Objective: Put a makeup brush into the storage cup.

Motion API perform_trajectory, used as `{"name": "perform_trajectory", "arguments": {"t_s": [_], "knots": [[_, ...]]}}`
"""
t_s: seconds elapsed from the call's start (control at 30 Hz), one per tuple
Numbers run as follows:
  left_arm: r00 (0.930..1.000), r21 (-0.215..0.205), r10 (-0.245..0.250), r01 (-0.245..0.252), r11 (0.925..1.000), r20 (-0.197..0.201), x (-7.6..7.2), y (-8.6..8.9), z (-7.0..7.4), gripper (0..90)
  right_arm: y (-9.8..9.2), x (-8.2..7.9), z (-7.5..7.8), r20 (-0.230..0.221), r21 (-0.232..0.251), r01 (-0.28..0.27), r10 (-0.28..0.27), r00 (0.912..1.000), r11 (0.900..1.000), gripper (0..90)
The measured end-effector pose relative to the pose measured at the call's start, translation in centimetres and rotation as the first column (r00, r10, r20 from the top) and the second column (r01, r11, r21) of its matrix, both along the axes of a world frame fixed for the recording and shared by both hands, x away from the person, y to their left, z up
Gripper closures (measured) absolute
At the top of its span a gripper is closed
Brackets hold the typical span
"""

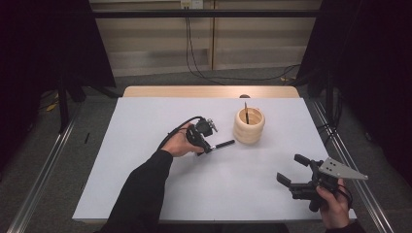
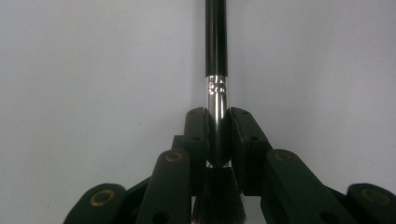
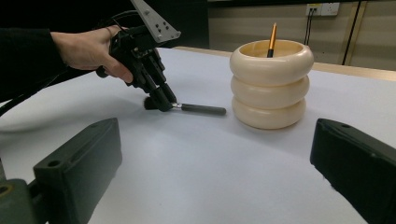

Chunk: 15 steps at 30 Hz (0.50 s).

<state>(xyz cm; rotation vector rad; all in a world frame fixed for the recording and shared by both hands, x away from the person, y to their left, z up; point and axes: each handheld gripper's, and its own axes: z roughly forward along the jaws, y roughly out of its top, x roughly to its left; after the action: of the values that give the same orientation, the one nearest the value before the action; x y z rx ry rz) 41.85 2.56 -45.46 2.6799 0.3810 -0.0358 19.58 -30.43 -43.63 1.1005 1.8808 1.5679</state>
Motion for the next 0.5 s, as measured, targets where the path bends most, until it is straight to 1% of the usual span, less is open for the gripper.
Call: {"name": "perform_trajectory", "arguments": {"t_s": [0.07,0.1,0.13,0.17,0.2,0.23,0.27,0.37,0.43,0.5], "knots": [[1.0,-0.002,-0.006,0.006,1.0,-0.008,0.0,0.1,0.0,77.9,0.0,0.0,0.0,0.001,-0.003,-0.001,0.001,1.0,1.0,1.7],[0.9999,-0.002,0.005,-0.005,1.0,-0.009,0.0,0.2,0.0,77.9,0.0,0.0,0.0,0.0,0.0,0.0,0.0,1.0,1.0,1.7],[0.9998,-0.019,0.018,-0.018,0.9997,-0.012,0.0,0.2,-0.1,77.8,0.0,0.0,0.0,-0.001,0.001,0.002,-0.002,1.0,1.0,1.7],[0.9999,-0.012,0.006,-0.006,0.9999,-0.015,0.1,0.4,0.0,77.9,0.0,0.0,0.0,-0.001,0.001,0.002,-0.002,1.0,1.0,1.7],[0.9999,-0.012,0.009,-0.009,0.9999,-0.008,0.1,0.5,0.0,77.9,0.0,0.0,0.0,-0.002,0.0,0.002,-0.002,1.0,1.0,1.7],[0.9999,-0.014,0.007,-0.007,0.9999,-0.012,0.1,0.6,0.1,77.9,0.0,0.0,0.0,-0.001,0.002,0.002,-0.002,1.0,1.0,1.7],[0.9998,-0.029,0.014,-0.014,0.9995,-0.012,0.0,0.7,0.1,77.9,0.0,0.0,0.0,-0.002,0.001,0.004,-0.004,1.0,1.0,1.7],[0.9997,-0.043,0.02,-0.021,0.9989,-0.016,0.0,1.1,0.5,77.8,0.0,0.0,0.0,-0.001,-0.002,0.004,-0.004,1.0,1.0,1.7],[0.9996,-0.066,0.023,-0.024,0.9975,-0.014,-0.1,1.4,0.8,77.8,0.0,0.0,0.0,-0.002,-0.002,0.004,-0.004,1.0,1.0,1.7],[0.9992,-0.091,0.029,-0.031,0.9953,-0.027,-0.2,1.6,0.9,77.9,0.0,0.0,0.0,-0.007,0.0,0.006,-0.006,1.0,1.0,1.7]]}}
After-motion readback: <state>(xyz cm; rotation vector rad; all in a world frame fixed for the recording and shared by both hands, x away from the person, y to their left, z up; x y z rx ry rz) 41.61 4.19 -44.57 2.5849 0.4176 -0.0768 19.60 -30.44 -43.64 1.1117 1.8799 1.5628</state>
